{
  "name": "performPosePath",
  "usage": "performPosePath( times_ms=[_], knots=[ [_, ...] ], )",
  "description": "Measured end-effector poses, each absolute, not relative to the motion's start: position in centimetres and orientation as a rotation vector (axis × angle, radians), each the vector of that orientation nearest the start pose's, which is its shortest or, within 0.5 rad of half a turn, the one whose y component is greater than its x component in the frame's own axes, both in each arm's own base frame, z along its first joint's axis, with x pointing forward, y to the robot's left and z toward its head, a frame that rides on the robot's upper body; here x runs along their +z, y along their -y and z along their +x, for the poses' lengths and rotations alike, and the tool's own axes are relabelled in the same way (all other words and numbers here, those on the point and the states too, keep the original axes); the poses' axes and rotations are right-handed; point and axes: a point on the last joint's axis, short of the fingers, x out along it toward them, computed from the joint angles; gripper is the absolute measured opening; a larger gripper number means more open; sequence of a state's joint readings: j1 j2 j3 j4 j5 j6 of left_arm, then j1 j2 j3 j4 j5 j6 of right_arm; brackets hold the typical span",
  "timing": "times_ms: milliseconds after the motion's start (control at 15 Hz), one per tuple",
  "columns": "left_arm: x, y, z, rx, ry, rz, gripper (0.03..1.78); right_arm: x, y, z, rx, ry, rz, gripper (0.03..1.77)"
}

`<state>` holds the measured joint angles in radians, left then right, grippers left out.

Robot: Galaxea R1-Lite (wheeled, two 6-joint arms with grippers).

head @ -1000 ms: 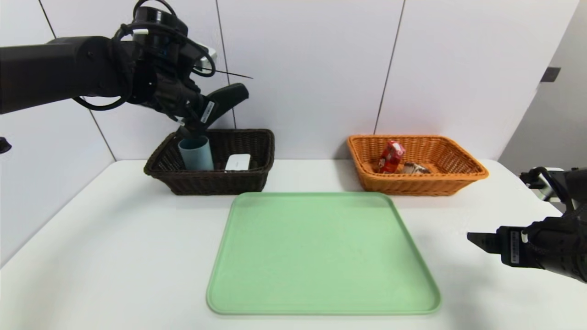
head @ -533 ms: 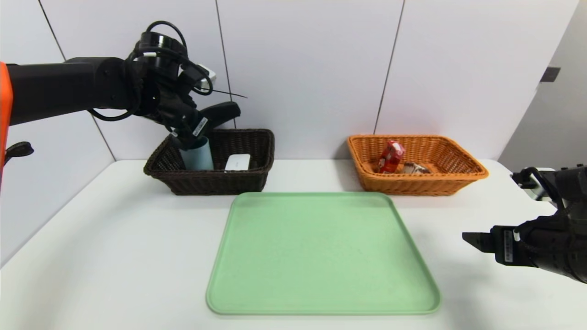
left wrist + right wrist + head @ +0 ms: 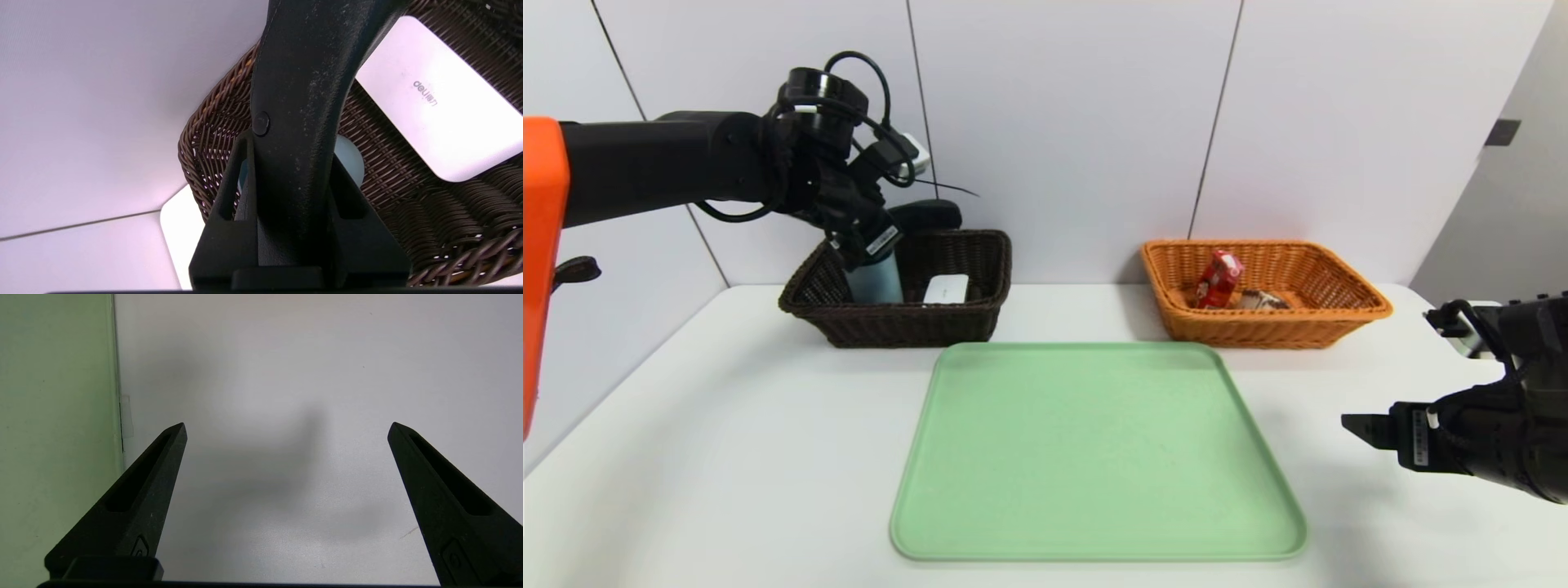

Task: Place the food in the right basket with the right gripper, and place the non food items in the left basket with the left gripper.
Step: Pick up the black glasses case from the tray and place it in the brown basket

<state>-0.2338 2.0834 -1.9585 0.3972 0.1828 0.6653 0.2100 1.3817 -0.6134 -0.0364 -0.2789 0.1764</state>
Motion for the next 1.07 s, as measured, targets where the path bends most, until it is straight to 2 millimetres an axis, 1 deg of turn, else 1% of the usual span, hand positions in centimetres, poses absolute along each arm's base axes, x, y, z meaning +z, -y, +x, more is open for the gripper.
performPosePath(
  times_ms=[333,667,867,933,1067],
  knots=[
    [25.8,10.3,40.9,-0.259,-0.474,0.832,0.42,15.7,-3.5,19.6,-0.132,-0.712,-0.004,1.7],
    [25.1,11.5,41.1,-0.29,-0.479,0.846,0.4,15.9,-3.4,19.8,-0.136,-0.705,-0.004,1.7],
    [24.3,12.0,41.4,-0.299,-0.492,0.854,0.41,16.1,-3.4,19.9,-0.137,-0.699,-0.005,1.7],
    [24.1,12.1,41.6,-0.299,-0.492,0.854,0.59,16.1,-3.4,19.9,-0.137,-0.698,-0.005,1.7],
    [23.9,12.3,41.9,-0.297,-0.479,0.853,0.82,16.2,-3.4,19.9,-0.137,-0.695,-0.004,1.7]
  ],
)
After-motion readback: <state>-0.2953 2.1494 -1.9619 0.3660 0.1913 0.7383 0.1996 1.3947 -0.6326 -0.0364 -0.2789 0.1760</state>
